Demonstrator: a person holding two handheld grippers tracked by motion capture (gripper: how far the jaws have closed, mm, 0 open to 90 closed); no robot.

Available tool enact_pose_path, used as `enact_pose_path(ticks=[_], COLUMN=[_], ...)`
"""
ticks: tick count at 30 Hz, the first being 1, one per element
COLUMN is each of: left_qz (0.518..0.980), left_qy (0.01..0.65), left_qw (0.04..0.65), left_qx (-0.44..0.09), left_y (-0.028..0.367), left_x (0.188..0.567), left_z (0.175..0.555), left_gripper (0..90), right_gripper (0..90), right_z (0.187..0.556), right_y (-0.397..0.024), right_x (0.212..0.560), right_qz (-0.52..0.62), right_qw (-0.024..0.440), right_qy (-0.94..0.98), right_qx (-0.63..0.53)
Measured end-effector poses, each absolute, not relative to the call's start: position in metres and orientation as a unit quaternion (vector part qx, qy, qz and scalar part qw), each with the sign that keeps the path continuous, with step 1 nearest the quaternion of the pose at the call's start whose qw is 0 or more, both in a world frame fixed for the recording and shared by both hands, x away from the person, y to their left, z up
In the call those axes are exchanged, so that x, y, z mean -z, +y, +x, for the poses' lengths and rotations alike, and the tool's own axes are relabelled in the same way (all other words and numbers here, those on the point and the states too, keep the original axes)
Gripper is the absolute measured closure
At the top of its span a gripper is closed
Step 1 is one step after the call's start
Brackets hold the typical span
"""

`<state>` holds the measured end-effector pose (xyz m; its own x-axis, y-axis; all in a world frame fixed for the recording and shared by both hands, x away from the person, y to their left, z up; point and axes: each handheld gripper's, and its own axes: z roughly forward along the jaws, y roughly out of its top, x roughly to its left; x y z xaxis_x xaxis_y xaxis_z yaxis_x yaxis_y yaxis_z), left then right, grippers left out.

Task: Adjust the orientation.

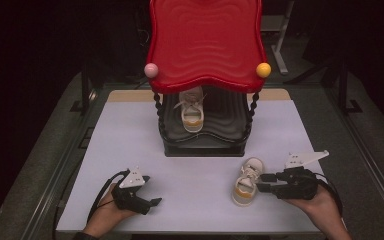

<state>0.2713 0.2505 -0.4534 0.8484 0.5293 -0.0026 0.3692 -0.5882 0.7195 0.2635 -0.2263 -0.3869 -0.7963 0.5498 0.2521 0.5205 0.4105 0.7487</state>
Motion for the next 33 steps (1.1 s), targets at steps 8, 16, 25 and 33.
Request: enact_pose_path(ticks=[8, 16, 25, 33], left_qz=[0.884, 0.884, 0.884, 0.884], left_qy=[0.255, 0.254, 0.255, 0.254], left_qw=[0.377, 0.377, 0.377, 0.377], left_qx=[-0.106, -0.106, -0.106, -0.107], left_y=[0.25, 0.25, 0.25, 0.25], left_x=[0.453, 0.453, 0.453, 0.453], left_z=[0.271, 0.271, 0.271, 0.271], left_gripper=[13.3, 13.3, 13.3, 13.3], right_gripper=[50.0, 49.0, 68.9, 74.7], right_z=[0.269, 0.267, 0.267, 0.267], right_y=[-0.203, -0.179, -0.175, -0.176], right_x=[0.384, 0.404, 0.418, 0.416], right_qz=[0.291, 0.272, 0.258, 0.249], right_qw=[0.0, -0.013, -0.028, -0.024], right_qy=[0.841, 0.867, 0.876, 0.88], right_qx=[-0.456, -0.418, -0.406, -0.404])
